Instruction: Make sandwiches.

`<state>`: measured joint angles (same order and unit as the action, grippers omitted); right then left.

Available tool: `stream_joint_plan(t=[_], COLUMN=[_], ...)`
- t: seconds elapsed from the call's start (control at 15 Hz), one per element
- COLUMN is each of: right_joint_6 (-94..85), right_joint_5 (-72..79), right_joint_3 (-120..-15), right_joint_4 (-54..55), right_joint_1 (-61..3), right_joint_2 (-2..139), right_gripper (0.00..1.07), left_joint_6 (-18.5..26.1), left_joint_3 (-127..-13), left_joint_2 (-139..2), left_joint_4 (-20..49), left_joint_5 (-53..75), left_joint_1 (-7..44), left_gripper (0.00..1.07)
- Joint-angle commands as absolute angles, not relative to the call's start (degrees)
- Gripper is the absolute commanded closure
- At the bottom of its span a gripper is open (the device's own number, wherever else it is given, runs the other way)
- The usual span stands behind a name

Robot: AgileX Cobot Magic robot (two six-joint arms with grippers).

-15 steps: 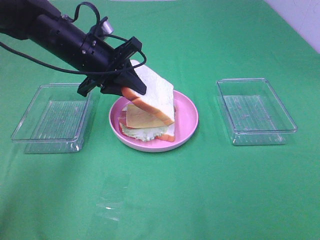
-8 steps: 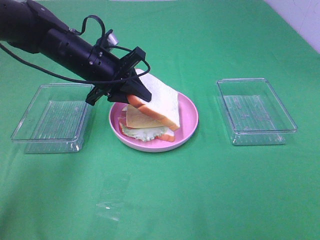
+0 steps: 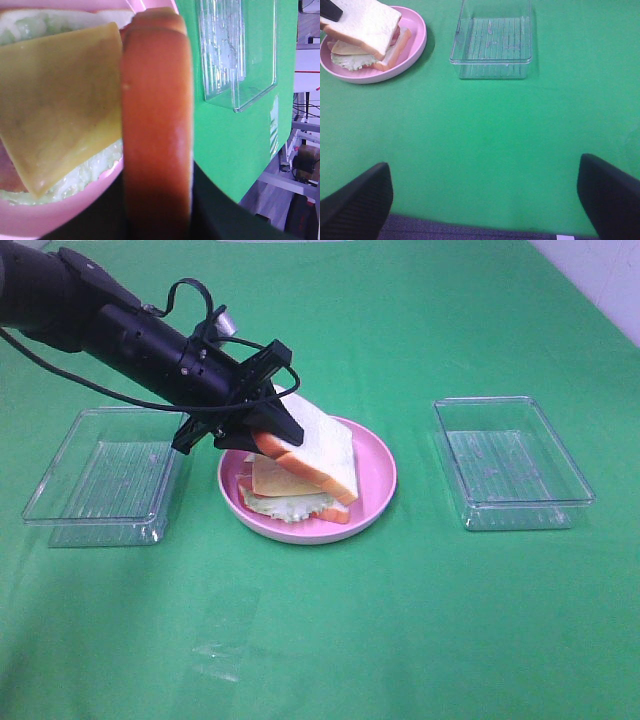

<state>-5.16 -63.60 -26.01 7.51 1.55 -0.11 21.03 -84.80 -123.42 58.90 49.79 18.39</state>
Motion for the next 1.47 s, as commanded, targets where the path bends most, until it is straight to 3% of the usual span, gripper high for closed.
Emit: stream_joint_plan(t=[0.07, 0.2, 0.33, 0.4, 0.47, 0.6, 1.0, 1.27, 1.47], right_joint_6=[-5.33, -5.33, -5.33, -5.33, -5.33, -5.33, -5.33, -5.33, -5.27], right_joint_5=[-63.54, -63.54, -63.54, -63.54, -63.54, -63.54, -63.54, -63.54, -63.54], right_joint_3=[-25.95, -25.95, -25.95, -25.95, -25.95, -25.95, -25.95, -25.95, -25.95], right_joint_4=[7.22, 7.22, 7.22, 7.22, 7.22, 7.22, 7.22, 7.22, 7.28], right_joint_1=[1.49, 1.49, 1.49, 1.49, 1.49, 1.49, 1.49, 1.49, 1.49], right_joint_2=[-2.01, -2.01, -2.01, -2.01, -2.01, -2.01, -2.01, -2.01, -2.01], right_gripper=[0.12, 0.12, 0.12, 0.12, 0.12, 0.12, 0.12, 0.12, 0.12], left_joint_6=[21.08, 18.68, 14.5, 10.26, 10.26, 4.87, -2.92, -4.98, -4.18], left_joint_3=[-85.03, -85.26, -87.03, -90.99, -90.99, -96.83, -100.84, -101.41, -101.41], left_joint_2=[-123.42, -123.42, -123.36, -123.36, -123.36, -123.36, -118.6, -112.99, -111.44], left_joint_4=[58.79, 56.89, 52.65, 45.32, 45.32, 38.04, 21.08, -0.63, -3.72], left_joint_5=[50.08, 51.34, 52.65, 56.49, 56.49, 62.97, 66.75, 75.52, 75.29], left_joint_1=[18.56, 18.56, 18.56, 18.56, 18.56, 18.56, 18.56, 16.04, 9.68], left_gripper=[0.41, 0.2, 0.15, 0.15, 0.15, 0.15, 0.15, 0.15, 0.15])
